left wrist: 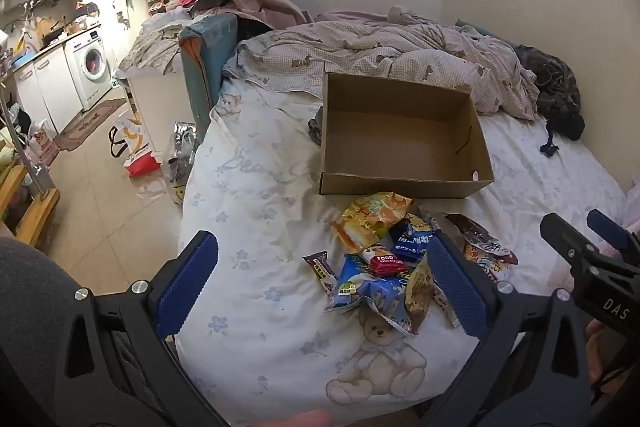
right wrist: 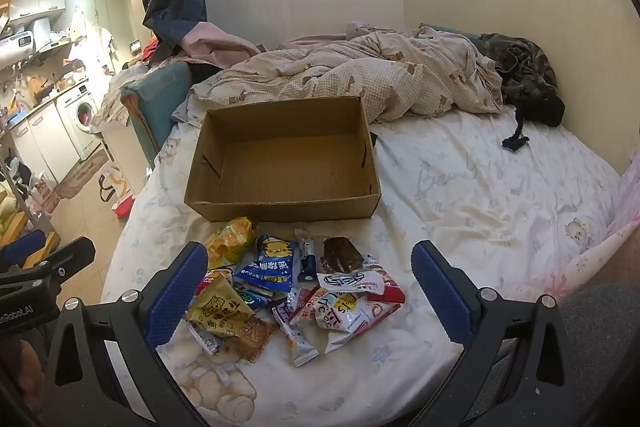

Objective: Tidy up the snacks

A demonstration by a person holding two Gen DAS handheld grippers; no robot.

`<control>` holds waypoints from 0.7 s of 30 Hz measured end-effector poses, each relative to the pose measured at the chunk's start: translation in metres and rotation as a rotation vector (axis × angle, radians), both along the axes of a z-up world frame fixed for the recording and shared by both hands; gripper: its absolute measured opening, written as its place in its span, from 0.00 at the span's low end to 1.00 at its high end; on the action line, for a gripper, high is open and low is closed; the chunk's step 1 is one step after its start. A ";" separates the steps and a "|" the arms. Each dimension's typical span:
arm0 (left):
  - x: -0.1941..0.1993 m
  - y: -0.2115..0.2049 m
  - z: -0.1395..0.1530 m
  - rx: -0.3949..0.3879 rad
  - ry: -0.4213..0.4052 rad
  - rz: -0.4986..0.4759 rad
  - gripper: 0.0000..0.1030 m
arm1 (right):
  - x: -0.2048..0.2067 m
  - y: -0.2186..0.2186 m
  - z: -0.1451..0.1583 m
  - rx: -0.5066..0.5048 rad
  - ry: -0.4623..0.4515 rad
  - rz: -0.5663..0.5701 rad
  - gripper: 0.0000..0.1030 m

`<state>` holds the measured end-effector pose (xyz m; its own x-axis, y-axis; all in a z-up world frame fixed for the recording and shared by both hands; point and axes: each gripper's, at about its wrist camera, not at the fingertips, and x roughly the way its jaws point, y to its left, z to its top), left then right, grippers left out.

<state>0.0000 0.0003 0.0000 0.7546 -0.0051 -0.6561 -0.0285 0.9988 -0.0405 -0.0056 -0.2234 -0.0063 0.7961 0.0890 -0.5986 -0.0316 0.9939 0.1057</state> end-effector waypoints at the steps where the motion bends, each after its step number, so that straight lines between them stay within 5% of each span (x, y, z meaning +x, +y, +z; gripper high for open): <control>1: 0.000 0.000 0.000 0.001 -0.001 0.001 1.00 | 0.000 0.000 0.000 0.000 0.000 0.001 1.00; 21: 0.000 0.001 0.000 0.000 -0.003 -0.001 1.00 | 0.000 -0.001 0.000 0.007 -0.003 0.000 1.00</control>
<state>0.0003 0.0009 0.0002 0.7563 -0.0055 -0.6542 -0.0277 0.9988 -0.0405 -0.0055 -0.2240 -0.0063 0.7976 0.0930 -0.5959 -0.0317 0.9931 0.1126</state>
